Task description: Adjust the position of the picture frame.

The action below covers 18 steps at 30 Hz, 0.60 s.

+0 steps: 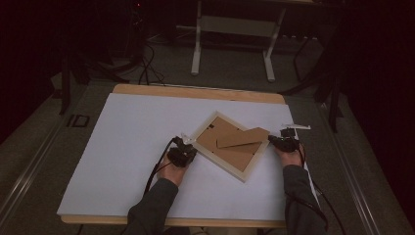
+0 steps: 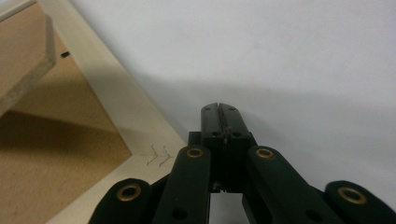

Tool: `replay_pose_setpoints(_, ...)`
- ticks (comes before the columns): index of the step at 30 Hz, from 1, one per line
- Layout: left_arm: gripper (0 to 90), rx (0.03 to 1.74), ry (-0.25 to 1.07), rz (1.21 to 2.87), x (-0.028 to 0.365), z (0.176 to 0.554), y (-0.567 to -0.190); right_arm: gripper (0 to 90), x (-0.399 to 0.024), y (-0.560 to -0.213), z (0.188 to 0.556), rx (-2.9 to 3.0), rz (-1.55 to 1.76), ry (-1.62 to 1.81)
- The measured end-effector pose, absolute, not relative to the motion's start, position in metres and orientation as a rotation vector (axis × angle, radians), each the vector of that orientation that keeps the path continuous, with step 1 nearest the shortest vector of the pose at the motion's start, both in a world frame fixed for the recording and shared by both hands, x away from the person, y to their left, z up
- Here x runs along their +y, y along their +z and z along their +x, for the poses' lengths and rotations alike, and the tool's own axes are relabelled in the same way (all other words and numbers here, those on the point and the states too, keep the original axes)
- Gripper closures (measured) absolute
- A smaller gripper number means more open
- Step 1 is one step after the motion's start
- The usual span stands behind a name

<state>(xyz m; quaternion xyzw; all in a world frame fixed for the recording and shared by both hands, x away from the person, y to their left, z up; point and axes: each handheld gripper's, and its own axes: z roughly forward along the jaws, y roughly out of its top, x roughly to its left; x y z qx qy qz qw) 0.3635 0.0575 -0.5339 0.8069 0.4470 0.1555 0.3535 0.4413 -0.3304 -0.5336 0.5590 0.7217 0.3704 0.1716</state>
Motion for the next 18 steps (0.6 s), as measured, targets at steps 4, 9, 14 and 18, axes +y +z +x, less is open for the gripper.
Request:
replay_pose_setpoints(4, 90.0, 1.163, 0.397, 2.072, 0.058, 0.365, -0.535, 90.0, -0.329, -0.534, 0.436, 2.077, 1.558, 1.057)
replay_pose_setpoints(9, 90.0, 1.164, 0.394, 2.073, 0.058, 0.366, -0.534, 90.0, -0.327, -0.533, 0.430, 2.119, 1.515, 1.057)
replay_pose_setpoints(14, 90.0, 1.170, 0.393, 2.067, 0.060, 0.367, -0.535, 90.0, -0.324, -0.532, 0.423, 2.160, 1.465, 1.046)
replay_pose_setpoints(18, 90.0, 1.174, 0.392, 2.066, 0.061, 0.368, -0.535, 90.0, -0.323, -0.533, 0.418, 2.178, 1.440, 1.049)
